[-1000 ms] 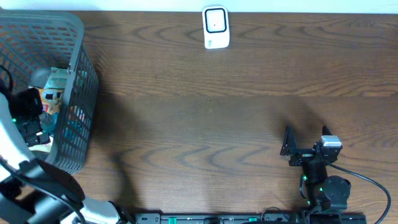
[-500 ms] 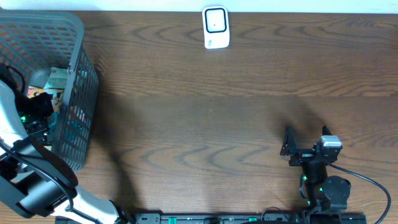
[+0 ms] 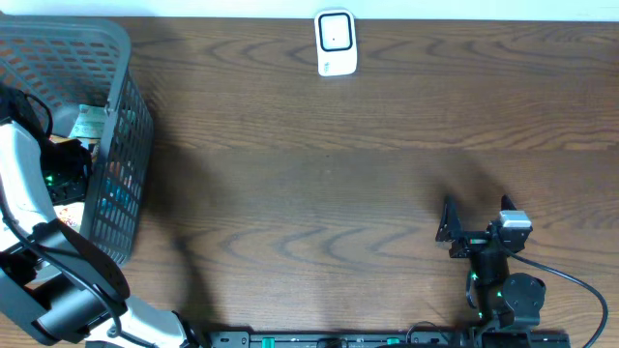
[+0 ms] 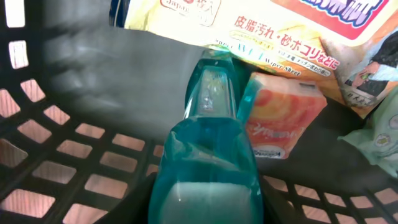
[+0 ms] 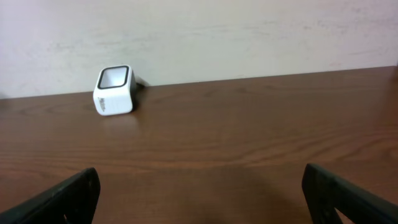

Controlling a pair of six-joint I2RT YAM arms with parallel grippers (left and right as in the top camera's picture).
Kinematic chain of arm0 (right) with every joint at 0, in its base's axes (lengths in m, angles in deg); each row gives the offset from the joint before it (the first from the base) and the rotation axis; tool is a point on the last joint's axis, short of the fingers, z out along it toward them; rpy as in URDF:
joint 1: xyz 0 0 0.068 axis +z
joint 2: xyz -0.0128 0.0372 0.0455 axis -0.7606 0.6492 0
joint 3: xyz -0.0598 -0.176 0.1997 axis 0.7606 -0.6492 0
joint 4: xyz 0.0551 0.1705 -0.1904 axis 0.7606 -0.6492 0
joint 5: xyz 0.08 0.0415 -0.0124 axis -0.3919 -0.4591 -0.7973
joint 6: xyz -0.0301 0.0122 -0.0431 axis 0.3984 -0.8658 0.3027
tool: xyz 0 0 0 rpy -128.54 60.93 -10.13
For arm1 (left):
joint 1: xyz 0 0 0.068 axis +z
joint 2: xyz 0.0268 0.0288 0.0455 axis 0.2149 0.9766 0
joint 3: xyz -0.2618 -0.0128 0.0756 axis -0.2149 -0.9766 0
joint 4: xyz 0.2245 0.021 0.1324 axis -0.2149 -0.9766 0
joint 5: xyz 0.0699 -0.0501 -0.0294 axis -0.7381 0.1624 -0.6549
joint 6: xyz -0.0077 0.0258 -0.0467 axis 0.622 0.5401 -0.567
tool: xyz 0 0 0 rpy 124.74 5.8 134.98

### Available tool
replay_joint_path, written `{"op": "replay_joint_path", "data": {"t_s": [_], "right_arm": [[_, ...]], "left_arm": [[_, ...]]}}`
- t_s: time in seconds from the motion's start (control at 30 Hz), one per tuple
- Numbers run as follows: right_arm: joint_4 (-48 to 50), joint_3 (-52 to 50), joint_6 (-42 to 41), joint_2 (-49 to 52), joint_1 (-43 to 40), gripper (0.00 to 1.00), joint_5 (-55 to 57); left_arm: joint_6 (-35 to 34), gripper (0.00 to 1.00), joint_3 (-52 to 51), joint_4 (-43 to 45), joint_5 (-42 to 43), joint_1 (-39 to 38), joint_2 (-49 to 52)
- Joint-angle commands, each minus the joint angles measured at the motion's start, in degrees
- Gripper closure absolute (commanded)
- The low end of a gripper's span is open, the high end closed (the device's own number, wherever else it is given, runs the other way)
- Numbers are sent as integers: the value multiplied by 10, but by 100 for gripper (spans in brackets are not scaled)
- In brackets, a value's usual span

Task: Scan the item barcode
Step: 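Grasp the teal spray bottle in the basket with the left gripper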

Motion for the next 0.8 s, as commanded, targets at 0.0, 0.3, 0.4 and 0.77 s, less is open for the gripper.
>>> {"op": "replay_joint_path", "data": {"t_s": [0.0, 0.3, 0.4, 0.77], "right_arm": [[-2, -1, 4, -3, -5, 1, 0], [-2, -1, 4, -3, -5, 1, 0], [-2, -1, 4, -3, -5, 1, 0], [-2, -1, 4, -3, -5, 1, 0]], "left_arm": [[14, 70, -36, 0, -20, -6, 37], [59, 78, -19, 2, -20, -5, 19], [78, 78, -3, 2, -20, -4, -7], [78, 78, 7, 38, -21, -4, -201]]}}
